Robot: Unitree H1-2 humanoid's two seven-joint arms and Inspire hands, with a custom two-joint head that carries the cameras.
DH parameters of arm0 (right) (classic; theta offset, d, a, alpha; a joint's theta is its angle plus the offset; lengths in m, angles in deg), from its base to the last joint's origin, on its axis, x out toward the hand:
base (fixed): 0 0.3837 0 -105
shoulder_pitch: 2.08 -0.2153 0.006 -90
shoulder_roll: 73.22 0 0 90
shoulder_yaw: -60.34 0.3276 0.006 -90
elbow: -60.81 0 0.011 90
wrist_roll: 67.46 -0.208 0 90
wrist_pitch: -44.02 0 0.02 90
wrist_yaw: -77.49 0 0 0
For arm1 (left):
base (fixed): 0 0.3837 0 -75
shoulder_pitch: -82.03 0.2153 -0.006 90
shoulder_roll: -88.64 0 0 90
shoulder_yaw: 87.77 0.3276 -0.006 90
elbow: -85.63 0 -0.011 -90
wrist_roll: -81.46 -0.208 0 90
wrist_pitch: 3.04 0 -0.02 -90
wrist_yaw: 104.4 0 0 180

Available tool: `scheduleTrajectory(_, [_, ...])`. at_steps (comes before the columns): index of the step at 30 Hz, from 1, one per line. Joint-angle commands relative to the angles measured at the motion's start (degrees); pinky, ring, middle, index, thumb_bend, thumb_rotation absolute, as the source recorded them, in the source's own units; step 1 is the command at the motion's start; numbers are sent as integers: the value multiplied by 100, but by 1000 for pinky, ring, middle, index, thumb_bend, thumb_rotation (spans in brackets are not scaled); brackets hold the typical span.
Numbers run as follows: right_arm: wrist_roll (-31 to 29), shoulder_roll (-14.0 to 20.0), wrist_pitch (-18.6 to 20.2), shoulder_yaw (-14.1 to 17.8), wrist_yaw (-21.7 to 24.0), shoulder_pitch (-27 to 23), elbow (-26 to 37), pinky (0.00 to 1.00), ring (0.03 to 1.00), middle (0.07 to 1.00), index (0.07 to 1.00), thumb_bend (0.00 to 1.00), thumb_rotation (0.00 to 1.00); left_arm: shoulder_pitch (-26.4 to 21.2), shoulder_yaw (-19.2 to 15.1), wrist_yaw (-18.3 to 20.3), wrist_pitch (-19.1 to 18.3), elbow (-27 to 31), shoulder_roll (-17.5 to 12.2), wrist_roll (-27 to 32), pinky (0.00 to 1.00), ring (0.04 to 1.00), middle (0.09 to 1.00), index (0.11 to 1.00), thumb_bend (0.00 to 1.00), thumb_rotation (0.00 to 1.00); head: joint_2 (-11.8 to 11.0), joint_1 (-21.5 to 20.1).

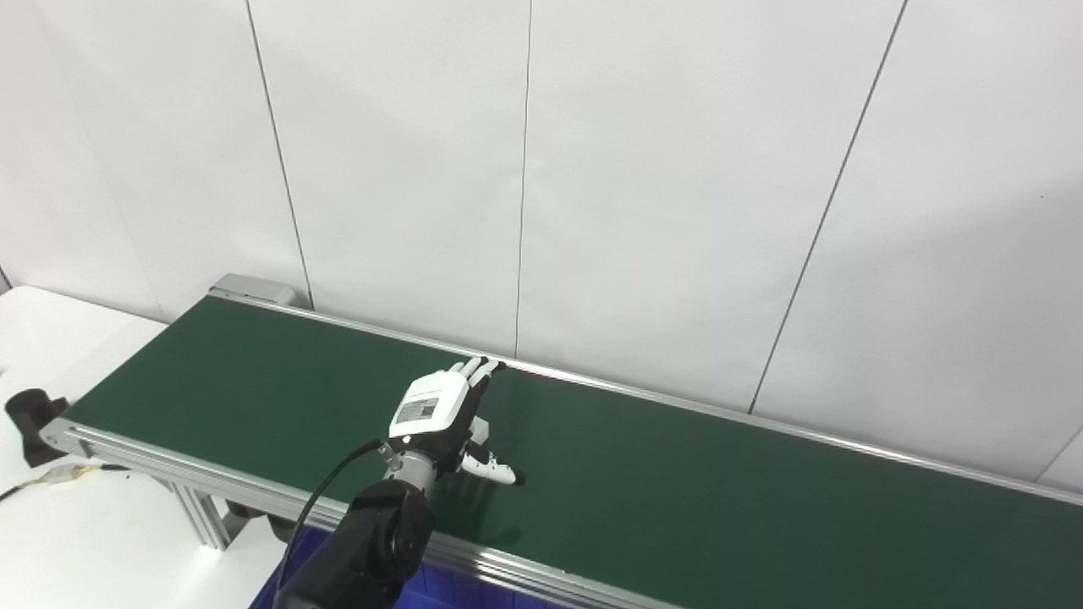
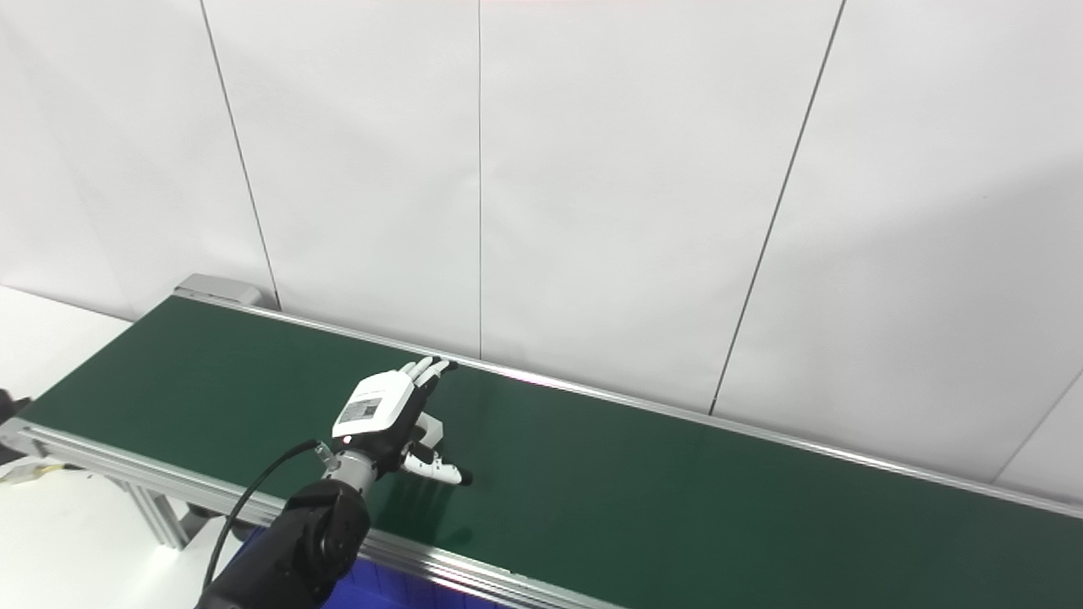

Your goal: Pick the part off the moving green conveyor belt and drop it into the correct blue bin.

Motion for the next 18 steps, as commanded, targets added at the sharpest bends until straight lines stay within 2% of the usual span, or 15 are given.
scheduleTrajectory(1, [5,20,-200,51,-82,-3,247,728,855,881,867,1000,239,-310,45,57,-152,66,-140,-98,969,966,974,917,856,214,8,0])
scheduleTrajectory(9, [-86,41,-222,65,-46,34,271,748,863,883,866,1000,264,-465,238,-27,-217,-379,-80,-25,961,968,980,918,821,178,31,-10])
scheduleTrajectory(13, [-20,51,-156,62,-46,63,359,755,867,884,873,1000,293,-637,269,-302,-82,-848,39,43,941,956,966,907,792,161,54,-23])
scheduleTrajectory(18, [-43,31,-124,74,-47,115,442,746,859,880,870,1000,281,-910,332,-539,152,-1432,147,132,913,947,959,905,752,151,84,-38])
